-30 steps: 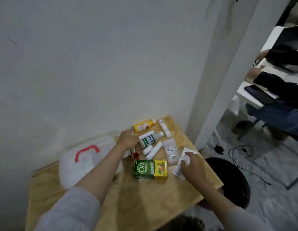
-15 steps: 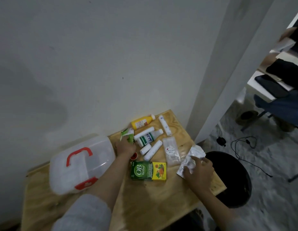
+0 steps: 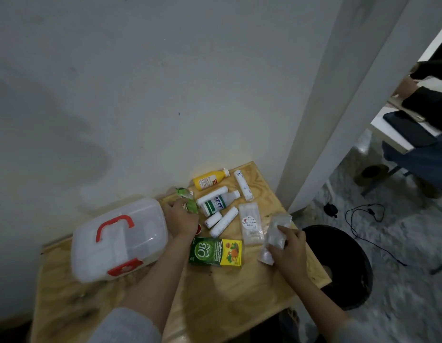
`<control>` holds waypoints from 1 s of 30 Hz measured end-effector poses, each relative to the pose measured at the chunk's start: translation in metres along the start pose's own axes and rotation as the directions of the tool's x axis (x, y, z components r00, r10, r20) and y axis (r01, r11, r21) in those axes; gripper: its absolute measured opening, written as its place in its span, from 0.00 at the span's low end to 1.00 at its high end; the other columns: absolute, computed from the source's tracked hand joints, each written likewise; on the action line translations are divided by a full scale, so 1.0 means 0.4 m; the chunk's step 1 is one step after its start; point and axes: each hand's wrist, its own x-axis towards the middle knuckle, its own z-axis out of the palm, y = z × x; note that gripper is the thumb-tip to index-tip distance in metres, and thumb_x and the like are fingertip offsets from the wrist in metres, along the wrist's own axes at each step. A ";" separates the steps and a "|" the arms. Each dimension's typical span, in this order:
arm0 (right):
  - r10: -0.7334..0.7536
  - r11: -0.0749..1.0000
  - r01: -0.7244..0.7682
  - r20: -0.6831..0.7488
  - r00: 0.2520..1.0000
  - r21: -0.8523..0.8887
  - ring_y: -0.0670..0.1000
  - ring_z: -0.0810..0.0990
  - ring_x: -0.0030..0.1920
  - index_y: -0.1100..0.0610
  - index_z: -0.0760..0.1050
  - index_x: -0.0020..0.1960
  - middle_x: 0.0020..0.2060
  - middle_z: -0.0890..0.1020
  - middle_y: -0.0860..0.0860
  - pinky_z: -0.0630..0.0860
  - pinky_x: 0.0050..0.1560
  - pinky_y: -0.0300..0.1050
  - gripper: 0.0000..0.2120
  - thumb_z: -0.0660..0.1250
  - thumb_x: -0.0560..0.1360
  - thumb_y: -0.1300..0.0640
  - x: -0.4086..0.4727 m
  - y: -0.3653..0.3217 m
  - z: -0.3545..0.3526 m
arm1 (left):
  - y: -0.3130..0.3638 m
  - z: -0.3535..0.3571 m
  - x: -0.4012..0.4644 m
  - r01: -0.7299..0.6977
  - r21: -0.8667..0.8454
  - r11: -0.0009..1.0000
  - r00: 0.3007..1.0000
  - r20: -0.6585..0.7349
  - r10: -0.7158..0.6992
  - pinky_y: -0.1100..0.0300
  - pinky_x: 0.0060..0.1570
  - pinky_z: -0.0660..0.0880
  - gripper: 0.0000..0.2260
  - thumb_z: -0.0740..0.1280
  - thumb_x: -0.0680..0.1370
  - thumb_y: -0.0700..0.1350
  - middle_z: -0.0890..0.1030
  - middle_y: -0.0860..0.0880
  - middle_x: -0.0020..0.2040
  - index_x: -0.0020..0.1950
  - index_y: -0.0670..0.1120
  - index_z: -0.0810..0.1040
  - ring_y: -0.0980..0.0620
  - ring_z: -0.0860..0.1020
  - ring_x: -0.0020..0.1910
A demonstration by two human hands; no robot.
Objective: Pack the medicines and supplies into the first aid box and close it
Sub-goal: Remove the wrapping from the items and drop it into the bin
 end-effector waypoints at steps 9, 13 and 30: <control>-0.139 0.977 0.140 -0.015 0.990 0.163 0.44 0.74 0.46 0.57 0.74 0.62 0.53 0.72 0.50 0.70 0.40 0.29 0.25 0.74 0.66 0.66 0.014 -0.057 -0.020 | 0.051 -0.049 -0.066 -0.152 -0.191 0.970 0.983 -0.128 0.129 0.61 0.58 0.66 0.15 0.63 0.75 0.33 0.72 0.39 0.63 0.61 0.39 0.77 0.43 0.72 0.61; -0.130 0.959 0.137 -0.044 0.991 0.248 0.41 0.75 0.46 0.56 0.74 0.61 0.54 0.74 0.50 0.71 0.41 0.23 0.24 0.74 0.67 0.66 0.029 -0.070 -0.051 | 0.105 -0.017 -0.112 -0.231 -0.240 0.943 0.972 -0.099 0.213 0.62 0.56 0.66 0.16 0.64 0.75 0.34 0.76 0.42 0.62 0.61 0.41 0.77 0.45 0.73 0.62; 0.303 0.937 -0.244 -0.233 0.924 0.249 0.52 0.73 0.62 0.59 0.69 0.67 0.63 0.74 0.55 0.67 0.53 0.39 0.23 0.68 0.72 0.61 0.076 0.266 -0.345 | 0.311 0.499 -0.441 -0.371 -0.113 0.922 0.717 0.596 0.362 0.67 0.54 0.65 0.17 0.65 0.72 0.33 0.75 0.42 0.59 0.62 0.39 0.76 0.46 0.74 0.58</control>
